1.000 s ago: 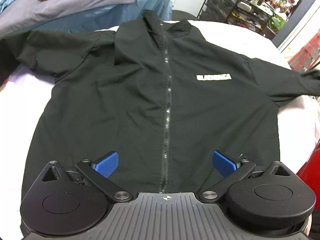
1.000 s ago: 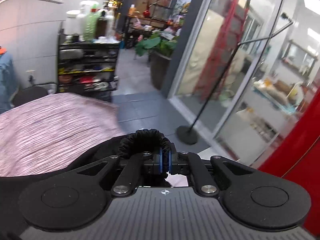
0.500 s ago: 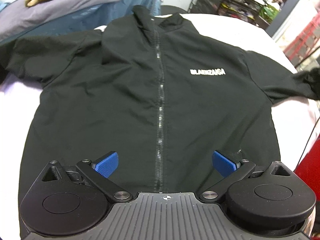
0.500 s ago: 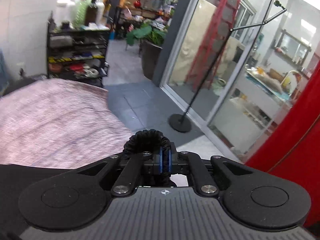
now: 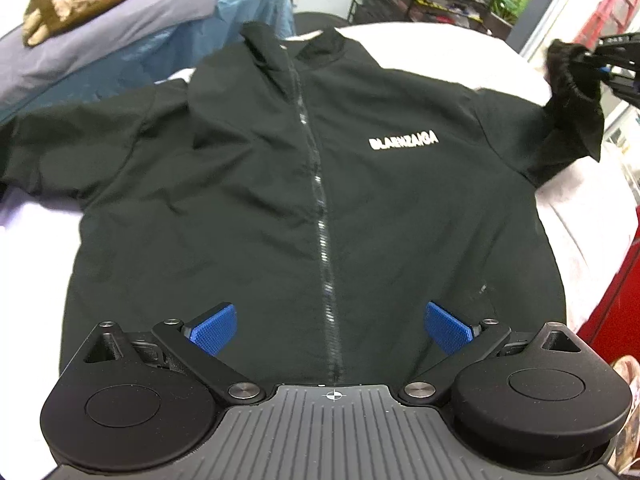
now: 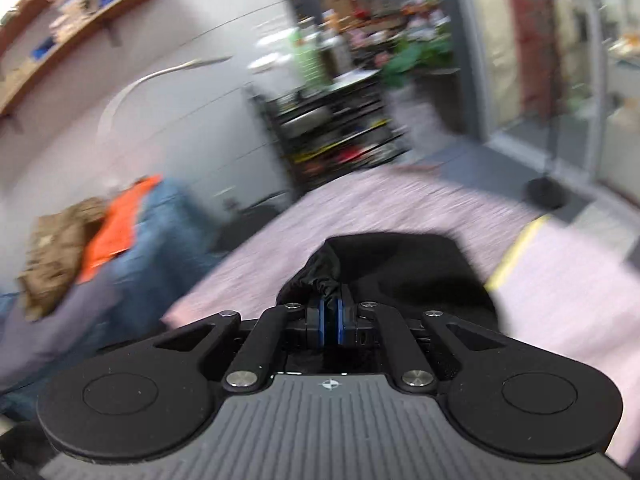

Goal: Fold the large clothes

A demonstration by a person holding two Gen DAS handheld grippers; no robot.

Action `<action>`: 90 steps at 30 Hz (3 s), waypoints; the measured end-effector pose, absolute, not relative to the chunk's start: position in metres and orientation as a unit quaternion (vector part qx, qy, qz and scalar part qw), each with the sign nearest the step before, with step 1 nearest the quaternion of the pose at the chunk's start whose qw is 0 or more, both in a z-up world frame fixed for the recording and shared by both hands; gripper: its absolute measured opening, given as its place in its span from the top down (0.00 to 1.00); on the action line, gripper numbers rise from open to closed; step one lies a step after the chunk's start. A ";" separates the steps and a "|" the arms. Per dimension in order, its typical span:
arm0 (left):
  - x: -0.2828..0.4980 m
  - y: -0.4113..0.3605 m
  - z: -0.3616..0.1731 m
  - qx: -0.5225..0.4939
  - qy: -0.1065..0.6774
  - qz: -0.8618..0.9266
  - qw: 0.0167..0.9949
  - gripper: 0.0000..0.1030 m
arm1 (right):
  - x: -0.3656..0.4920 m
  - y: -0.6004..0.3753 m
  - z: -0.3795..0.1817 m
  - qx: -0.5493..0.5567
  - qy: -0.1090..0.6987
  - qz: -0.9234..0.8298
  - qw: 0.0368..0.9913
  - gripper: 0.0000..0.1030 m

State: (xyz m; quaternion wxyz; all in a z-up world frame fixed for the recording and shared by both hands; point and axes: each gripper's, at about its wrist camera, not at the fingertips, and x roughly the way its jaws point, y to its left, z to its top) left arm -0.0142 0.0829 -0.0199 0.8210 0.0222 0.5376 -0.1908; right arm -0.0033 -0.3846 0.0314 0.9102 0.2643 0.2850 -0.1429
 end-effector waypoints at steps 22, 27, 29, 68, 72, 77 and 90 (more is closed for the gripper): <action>-0.026 0.152 -0.035 -0.004 0.556 -0.132 0.821 0.00 | 0.105 -0.128 -0.010 0.321 0.435 0.060 0.839 0.92; -0.027 0.155 -0.040 -0.004 0.564 -0.128 0.816 0.00 | 0.110 -0.094 -0.036 0.308 0.465 0.054 0.829 0.92; -0.027 0.156 -0.041 -0.008 0.565 -0.128 0.815 0.00 | 0.113 -0.085 -0.042 0.308 0.469 0.059 0.826 0.92; 0.099 0.098 -0.099 0.034 0.513 -0.167 0.841 0.00 | 0.005 -0.178 -0.080 0.043 0.415 -0.041 0.908 0.25; 0.122 0.082 -0.116 0.059 0.513 -0.183 0.836 0.00 | -0.019 -0.197 -0.082 -0.005 0.404 -0.087 0.911 0.27; 0.138 0.072 -0.125 0.053 0.508 -0.206 0.835 0.00 | -0.032 -0.225 -0.094 -0.039 0.422 -0.126 0.897 0.36; 0.158 0.074 -0.051 0.043 0.411 -0.271 0.869 0.52 | -0.015 -0.260 -0.122 -0.026 0.455 -0.147 0.878 0.85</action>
